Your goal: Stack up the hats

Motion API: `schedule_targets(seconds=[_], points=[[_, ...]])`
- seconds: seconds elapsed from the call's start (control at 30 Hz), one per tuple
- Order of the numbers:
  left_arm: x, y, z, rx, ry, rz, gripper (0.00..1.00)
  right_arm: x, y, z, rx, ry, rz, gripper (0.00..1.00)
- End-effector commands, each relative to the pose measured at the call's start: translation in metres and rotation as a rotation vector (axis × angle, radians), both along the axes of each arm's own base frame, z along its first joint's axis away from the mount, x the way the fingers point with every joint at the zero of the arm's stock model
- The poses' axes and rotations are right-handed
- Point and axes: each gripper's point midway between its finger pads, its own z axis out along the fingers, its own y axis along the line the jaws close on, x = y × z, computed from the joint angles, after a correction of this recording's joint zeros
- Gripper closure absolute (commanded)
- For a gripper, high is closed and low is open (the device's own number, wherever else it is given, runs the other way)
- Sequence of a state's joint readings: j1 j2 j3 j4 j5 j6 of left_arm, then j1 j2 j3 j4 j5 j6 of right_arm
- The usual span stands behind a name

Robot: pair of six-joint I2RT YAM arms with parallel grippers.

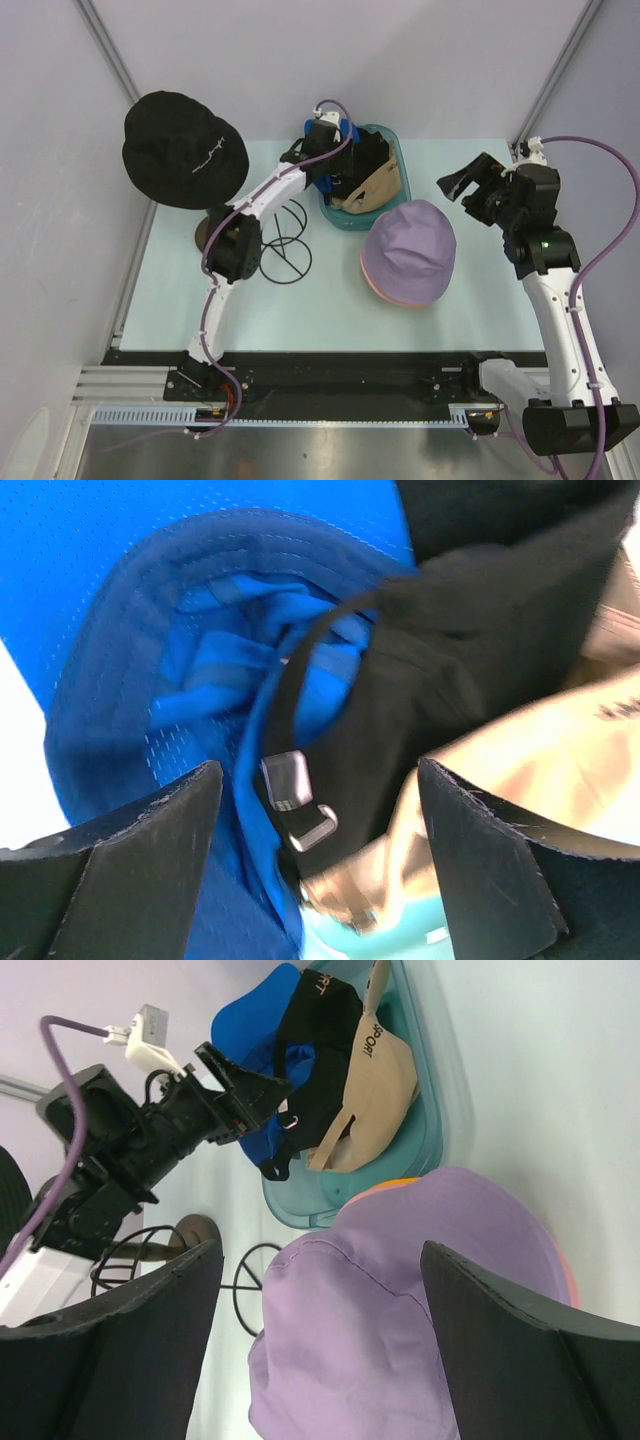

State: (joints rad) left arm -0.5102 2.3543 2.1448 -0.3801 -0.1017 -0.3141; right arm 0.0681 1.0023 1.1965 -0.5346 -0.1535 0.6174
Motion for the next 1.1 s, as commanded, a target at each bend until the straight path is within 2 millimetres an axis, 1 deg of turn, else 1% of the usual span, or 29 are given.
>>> schedule_targets(seconds=[0.0,0.03,0.07,0.13,0.17,0.23,0.33,0.37,0.53,0.57,0.6,0.67,0.7,0.73,0.8,0.83,0.87,0.9,0.93,0.97,1.03,1.07], points=[[0.025,-0.013,0.023,-0.104,-0.085,-0.024,0.15,0.005,0.003,0.02,0.011,-0.043,0.023,0.15],[0.029,-0.016,0.029,-0.122,-0.106,-0.034,0.16,0.006,0.003,0.019,0.012,-0.038,0.024,0.15],[0.032,-0.017,0.024,-0.128,-0.105,-0.042,0.16,0.007,0.004,0.02,0.015,-0.038,0.03,0.15],[0.038,-0.019,0.029,-0.148,-0.13,-0.042,0.15,0.009,0.004,0.017,0.013,-0.026,0.03,0.15],[0.042,-0.018,0.023,-0.148,-0.128,-0.036,0.15,0.01,0.004,0.016,0.014,-0.023,0.03,0.15],[0.045,-0.022,0.025,-0.171,-0.135,-0.052,0.17,0.011,0.004,0.013,0.014,-0.013,0.03,0.15],[0.046,-0.032,0.027,-0.204,-0.149,-0.087,0.26,0.013,0.003,0.01,0.011,-0.002,0.031,0.15],[0.045,-0.035,0.025,-0.215,-0.146,-0.099,0.34,0.013,0.002,0.009,0.013,0.002,0.027,0.14],[0.049,-0.04,0.018,-0.241,-0.142,-0.108,0.53,0.019,0.002,0.009,0.019,0.004,0.032,0.15],[0.049,-0.041,0.02,-0.246,-0.145,-0.11,0.67,0.02,0.002,0.009,0.015,0.003,0.035,0.15],[0.049,-0.042,0.021,-0.253,-0.145,-0.117,0.77,0.02,0.002,0.009,0.015,0.004,0.035,0.15],[0.045,-0.046,0.038,-0.288,-0.154,-0.141,1.0,0.021,0.002,0.011,0.012,0.002,0.037,0.14],[0.042,-0.05,0.052,-0.322,-0.167,-0.154,1.0,0.021,0.001,0.009,0.01,0.004,0.035,0.15],[0.037,-0.053,0.073,-0.349,-0.192,-0.174,1.0,0.021,0.0,0.009,0.009,0.006,0.031,0.15],[0.027,-0.062,0.105,-0.401,-0.226,-0.228,1.0,0.022,-0.002,0.006,0.011,0.006,0.025,0.15],[0.019,-0.064,0.136,-0.425,-0.267,-0.252,1.0,0.022,-0.002,0.007,0.013,0.002,0.023,0.15],[0.014,-0.065,0.155,-0.445,-0.296,-0.267,1.0,0.023,-0.002,0.007,0.015,-0.007,0.021,0.15],[0.007,-0.066,0.166,-0.461,-0.305,-0.286,1.0,0.023,-0.003,0.009,0.016,-0.014,0.018,0.15],[0.001,-0.066,0.183,-0.479,-0.332,-0.3,1.0,0.024,-0.005,0.01,0.015,-0.02,0.012,0.15],[-0.008,-0.063,0.214,-0.506,-0.386,-0.317,1.0,0.025,-0.006,0.013,0.015,-0.034,0.007,0.15],[-0.018,-0.061,0.238,-0.529,-0.413,-0.33,1.0,0.026,-0.008,0.015,0.017,-0.046,0.004,0.15],[-0.025,-0.057,0.257,-0.539,-0.44,-0.337,1.0,0.027,-0.008,0.016,0.017,-0.054,0.007,0.14]])
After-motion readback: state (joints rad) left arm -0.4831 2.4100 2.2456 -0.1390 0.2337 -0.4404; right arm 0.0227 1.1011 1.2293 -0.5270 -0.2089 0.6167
